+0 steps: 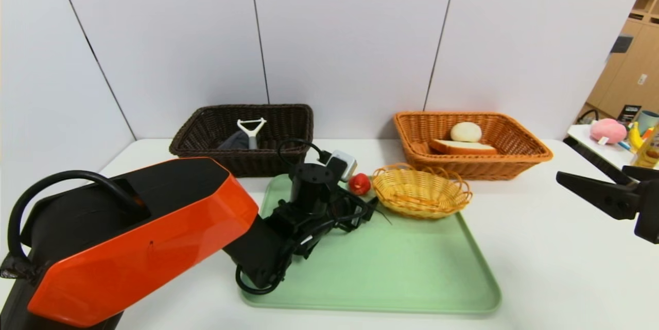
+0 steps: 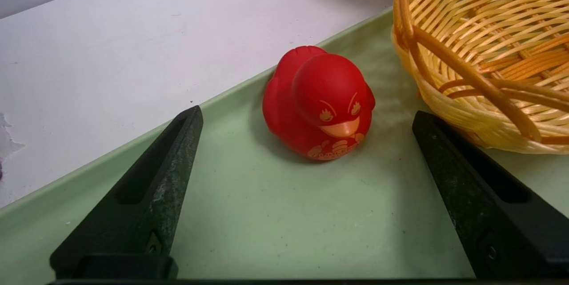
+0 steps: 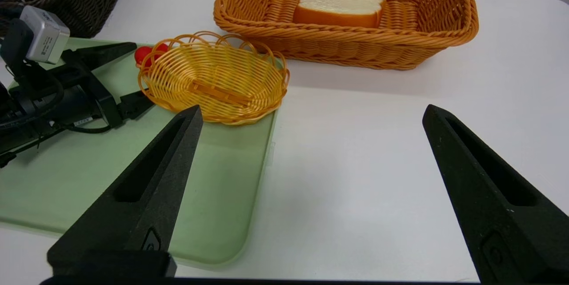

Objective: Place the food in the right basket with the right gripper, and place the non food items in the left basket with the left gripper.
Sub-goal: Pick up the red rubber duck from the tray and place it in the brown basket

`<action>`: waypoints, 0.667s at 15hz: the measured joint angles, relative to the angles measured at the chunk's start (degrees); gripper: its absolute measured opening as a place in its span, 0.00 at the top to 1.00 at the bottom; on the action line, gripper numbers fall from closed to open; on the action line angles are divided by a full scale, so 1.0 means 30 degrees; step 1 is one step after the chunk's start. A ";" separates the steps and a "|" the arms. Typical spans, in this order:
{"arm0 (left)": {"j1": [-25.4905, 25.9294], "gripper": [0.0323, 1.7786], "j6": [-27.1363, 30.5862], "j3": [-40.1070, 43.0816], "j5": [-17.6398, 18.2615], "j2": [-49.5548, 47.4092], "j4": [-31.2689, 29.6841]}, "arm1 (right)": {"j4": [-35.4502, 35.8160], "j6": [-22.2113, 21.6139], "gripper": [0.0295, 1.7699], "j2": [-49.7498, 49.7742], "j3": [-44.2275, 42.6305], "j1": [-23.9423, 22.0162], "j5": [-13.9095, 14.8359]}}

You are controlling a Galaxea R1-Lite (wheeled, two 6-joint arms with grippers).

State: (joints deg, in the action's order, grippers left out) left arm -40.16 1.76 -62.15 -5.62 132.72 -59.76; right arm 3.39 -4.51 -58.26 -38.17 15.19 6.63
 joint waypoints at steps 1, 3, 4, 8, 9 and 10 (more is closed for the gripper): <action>0.0000 0.05 -0.0008 0.0016 0.0000 -0.0012 0.0000 | 0.0065 0.0000 0.03 0.0016 0.0081 0.0000 0.0004; 0.0028 0.18 -0.0008 0.0061 -0.0183 -0.0065 -0.0028 | -0.0093 0.0016 0.03 0.0106 0.0183 0.0024 0.0004; 0.0020 0.28 -0.0008 0.0098 -0.0374 -0.0110 -0.0061 | -0.0049 0.0016 0.03 0.0138 0.0203 0.0024 -0.0008; -0.0122 0.55 0.0000 0.0642 -0.0378 -0.0366 -0.0037 | -0.0041 0.0045 0.03 0.0211 0.0240 0.0053 0.0000; -0.0154 0.62 -0.0008 0.0707 -0.0358 -0.0406 -0.0037 | -0.0041 0.0045 0.03 0.0219 0.0240 0.0053 -0.0008; -0.0167 0.95 -0.0016 0.0731 -0.0349 -0.0443 -0.0024 | -0.0041 0.0065 0.03 0.0228 0.0240 0.0053 -0.0008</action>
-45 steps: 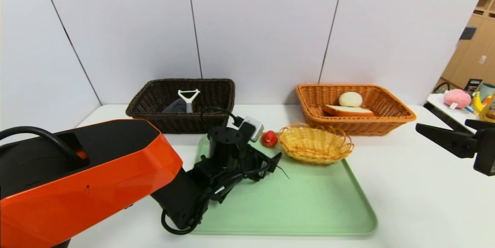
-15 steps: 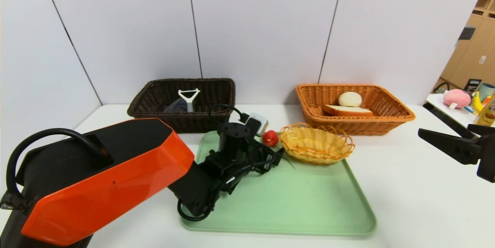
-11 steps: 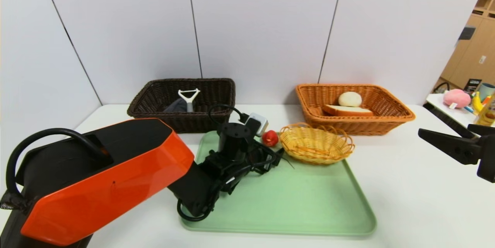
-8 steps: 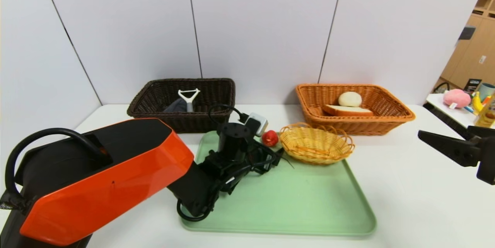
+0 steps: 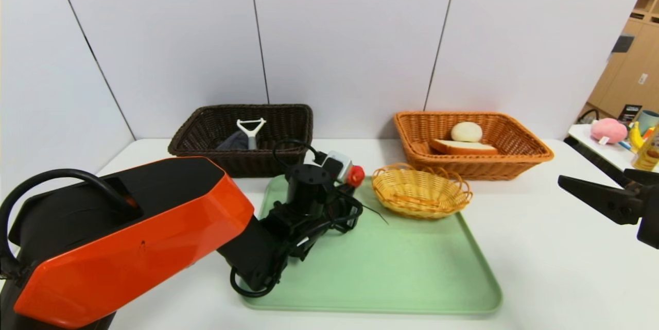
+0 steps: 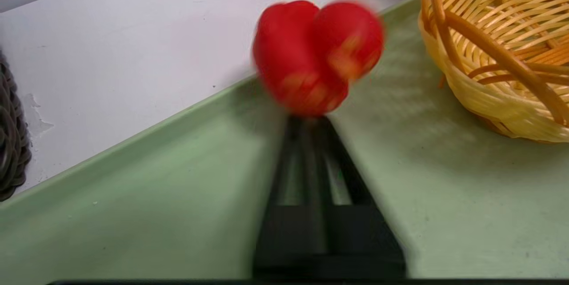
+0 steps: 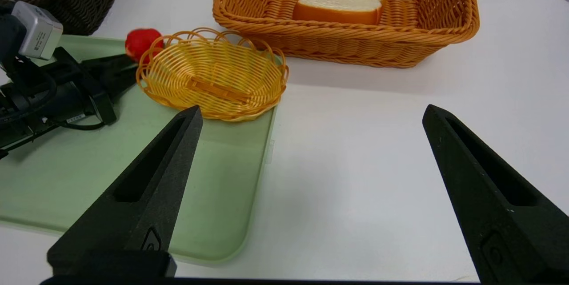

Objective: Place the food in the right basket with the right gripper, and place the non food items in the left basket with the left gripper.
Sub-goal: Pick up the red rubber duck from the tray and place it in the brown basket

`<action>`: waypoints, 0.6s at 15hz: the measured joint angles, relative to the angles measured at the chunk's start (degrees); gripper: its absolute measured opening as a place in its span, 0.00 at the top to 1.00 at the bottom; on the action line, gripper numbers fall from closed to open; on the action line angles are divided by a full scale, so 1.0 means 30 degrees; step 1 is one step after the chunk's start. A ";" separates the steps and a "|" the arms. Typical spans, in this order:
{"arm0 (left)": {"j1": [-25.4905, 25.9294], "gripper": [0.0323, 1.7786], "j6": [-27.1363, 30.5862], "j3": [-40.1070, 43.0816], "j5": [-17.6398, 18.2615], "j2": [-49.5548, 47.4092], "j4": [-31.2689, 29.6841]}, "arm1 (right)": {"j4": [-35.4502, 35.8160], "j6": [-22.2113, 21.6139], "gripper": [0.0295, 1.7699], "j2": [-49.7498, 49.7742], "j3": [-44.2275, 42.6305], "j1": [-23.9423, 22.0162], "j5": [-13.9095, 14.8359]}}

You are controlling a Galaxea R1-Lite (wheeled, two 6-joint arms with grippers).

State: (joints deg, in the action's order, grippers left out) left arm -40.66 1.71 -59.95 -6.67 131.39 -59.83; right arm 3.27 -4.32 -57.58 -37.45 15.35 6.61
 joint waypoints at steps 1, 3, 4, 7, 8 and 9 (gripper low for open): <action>-0.0016 0.99 0.0016 0.0012 -0.0008 -0.0024 0.0016 | -0.0024 0.0008 0.03 0.0016 0.0000 0.0008 0.0000; -0.0037 0.99 0.0008 0.0114 -0.0024 -0.0126 0.0008 | -0.0069 0.0008 0.03 0.0102 0.0045 0.0037 0.0000; -0.0045 0.99 0.0016 0.0232 -0.0024 -0.0228 0.0024 | -0.0098 0.0016 0.03 0.0158 0.0073 0.0057 -0.0008; -0.0045 0.99 0.0000 0.0638 -0.0016 -0.0540 -0.0004 | -0.0106 0.0000 0.03 0.0305 0.0098 0.0110 0.0008; -0.0045 0.99 0.0008 0.0792 -0.0016 -0.0622 -0.0041 | -0.0098 0.0016 0.03 0.0349 0.0138 0.0130 0.0012; -0.0045 0.99 -0.0020 0.0922 -0.0024 -0.0695 -0.0077 | -0.0106 0.0033 0.03 0.0402 0.0183 0.0146 0.0012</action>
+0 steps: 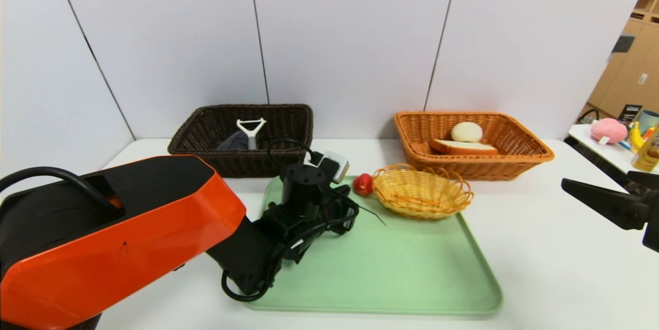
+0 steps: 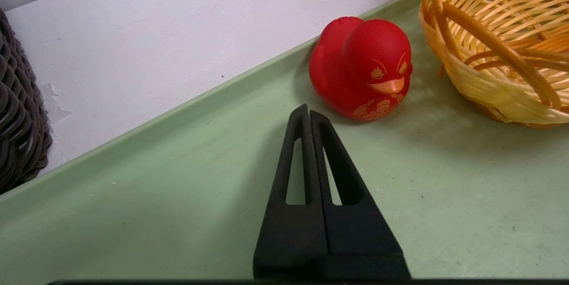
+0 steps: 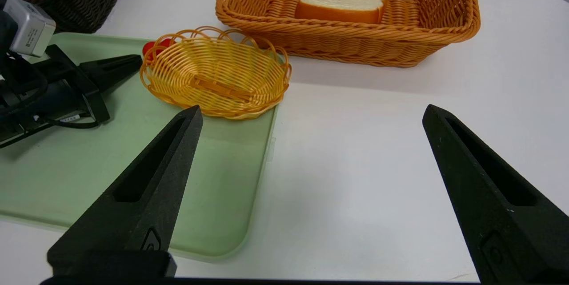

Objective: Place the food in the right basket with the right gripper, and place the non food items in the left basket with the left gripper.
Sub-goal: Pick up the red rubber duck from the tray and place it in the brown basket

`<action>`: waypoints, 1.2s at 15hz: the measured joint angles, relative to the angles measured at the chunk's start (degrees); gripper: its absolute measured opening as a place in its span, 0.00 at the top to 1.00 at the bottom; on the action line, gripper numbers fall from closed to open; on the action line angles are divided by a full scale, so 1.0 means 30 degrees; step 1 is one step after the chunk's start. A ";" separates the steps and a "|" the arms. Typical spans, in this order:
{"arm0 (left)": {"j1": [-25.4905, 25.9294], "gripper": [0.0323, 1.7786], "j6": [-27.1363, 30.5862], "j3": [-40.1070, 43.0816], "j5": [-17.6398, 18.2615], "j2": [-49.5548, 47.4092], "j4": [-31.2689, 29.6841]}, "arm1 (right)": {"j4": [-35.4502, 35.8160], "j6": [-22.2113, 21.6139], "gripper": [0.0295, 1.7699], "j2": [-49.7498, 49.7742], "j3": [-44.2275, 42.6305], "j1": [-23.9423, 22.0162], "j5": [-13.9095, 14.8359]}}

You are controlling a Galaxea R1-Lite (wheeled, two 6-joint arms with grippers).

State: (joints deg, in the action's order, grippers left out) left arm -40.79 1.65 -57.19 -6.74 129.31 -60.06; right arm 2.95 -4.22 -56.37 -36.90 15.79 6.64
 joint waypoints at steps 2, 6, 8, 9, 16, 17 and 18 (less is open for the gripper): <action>0.0000 0.99 0.0008 0.0293 -0.0012 -0.0158 -0.0024 | -0.0004 0.0020 0.03 0.0102 0.0089 0.0020 0.0000; 0.0000 0.99 -0.0028 0.1707 0.0000 -0.1004 -0.0008 | -0.0004 0.0004 0.03 0.0232 0.0228 0.0028 0.0033; 0.0000 0.99 -0.0549 0.2137 0.0045 -0.1516 0.0037 | 0.0000 0.0012 0.03 0.0248 0.0256 0.0028 0.0033; 0.0000 0.99 -0.0622 0.2288 0.0033 -0.1776 0.0110 | -0.0004 0.0004 0.03 0.0232 0.0284 0.0028 0.0033; -0.0341 0.55 -0.0459 0.2946 -0.0597 -0.2605 0.0049 | 0.0000 0.0012 0.03 0.0138 0.0654 0.0045 0.0000; -0.0406 0.49 -0.0459 0.2958 -0.0573 -0.2629 0.0049 | 0.0000 0.0004 0.03 0.0122 0.0670 0.0049 -0.0004; -0.0479 0.44 -0.0479 0.2983 -0.0443 -0.2649 0.0037 | 0.0000 0.0004 0.03 0.0114 0.0679 0.0049 0.0000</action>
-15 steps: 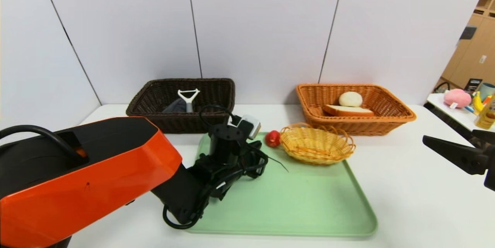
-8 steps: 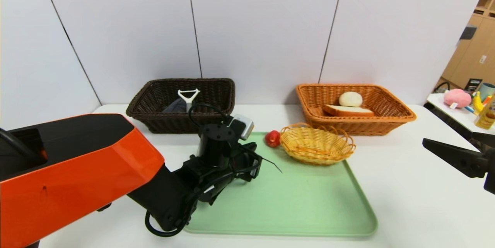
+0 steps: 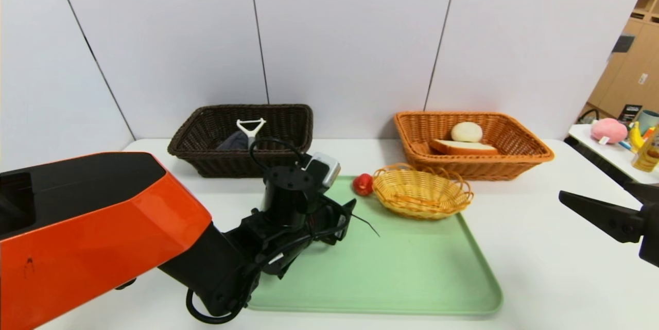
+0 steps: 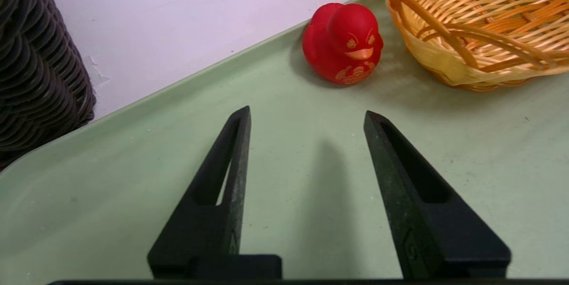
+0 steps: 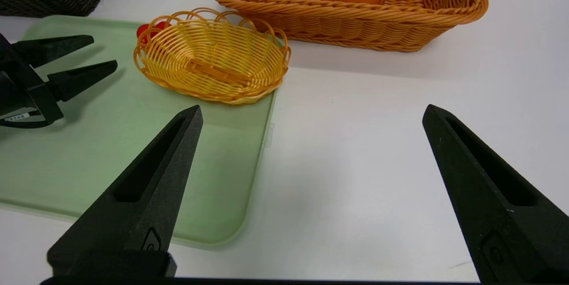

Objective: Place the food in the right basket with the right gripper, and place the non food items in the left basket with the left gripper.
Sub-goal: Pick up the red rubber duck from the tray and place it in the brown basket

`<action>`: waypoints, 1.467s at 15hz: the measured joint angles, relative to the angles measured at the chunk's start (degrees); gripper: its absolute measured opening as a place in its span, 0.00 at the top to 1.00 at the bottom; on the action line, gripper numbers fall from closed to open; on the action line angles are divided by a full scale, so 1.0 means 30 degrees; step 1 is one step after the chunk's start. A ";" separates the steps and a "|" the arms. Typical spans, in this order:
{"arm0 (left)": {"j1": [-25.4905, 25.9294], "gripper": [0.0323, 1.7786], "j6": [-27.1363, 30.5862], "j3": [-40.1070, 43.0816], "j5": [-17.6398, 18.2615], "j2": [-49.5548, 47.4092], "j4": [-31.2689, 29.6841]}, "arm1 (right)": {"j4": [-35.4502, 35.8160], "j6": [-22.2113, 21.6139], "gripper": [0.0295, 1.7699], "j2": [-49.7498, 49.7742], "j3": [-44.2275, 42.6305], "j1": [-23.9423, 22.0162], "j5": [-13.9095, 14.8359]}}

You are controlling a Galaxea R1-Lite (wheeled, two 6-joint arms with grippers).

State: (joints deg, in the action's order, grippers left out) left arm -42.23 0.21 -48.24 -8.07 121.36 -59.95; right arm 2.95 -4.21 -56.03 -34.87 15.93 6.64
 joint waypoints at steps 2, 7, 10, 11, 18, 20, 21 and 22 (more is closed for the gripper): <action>-0.0045 0.35 -0.0069 -0.0016 0.0496 -0.0024 -0.0045 | 0.0000 0.0000 0.03 -0.0012 0.0012 0.0008 -0.0004; -0.0073 0.20 -0.0276 -0.0475 0.0654 0.0479 -0.0788 | 0.0000 0.0008 0.03 -0.0004 0.0012 0.0000 0.0000; -0.0073 0.15 -0.0244 -0.0935 0.0662 0.1020 -0.1130 | 0.0000 0.0000 0.03 0.0000 0.0012 0.0000 0.0000; -0.0073 0.14 -0.0244 -0.1158 0.0654 0.1170 -0.1101 | 0.0008 0.0000 0.03 0.0000 0.0012 0.0000 -0.0004; -0.0081 0.08 -0.0203 -0.2048 0.0532 0.2235 -0.1036 | 0.0016 -0.0028 0.03 0.0000 0.0012 -0.0020 0.0000; -0.0089 0.07 -0.0093 -0.2357 0.0268 0.2438 -0.0906 | 0.0033 -0.0028 0.03 0.0000 0.0020 -0.0020 -0.0012; -0.0089 0.07 -0.0093 -0.2544 0.0037 0.2511 -0.0695 | 0.0016 -0.0028 0.03 0.0000 0.0020 -0.0020 0.0000; -0.0102 0.07 -0.0093 -0.2779 -0.0167 0.2576 -0.0492 | 0.0008 -0.0020 0.03 0.0000 0.0020 -0.0012 -0.0004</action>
State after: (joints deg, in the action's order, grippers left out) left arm -42.53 -0.07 -56.58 -8.57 129.09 -61.43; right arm 2.97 -4.27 -56.03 -34.80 15.90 6.63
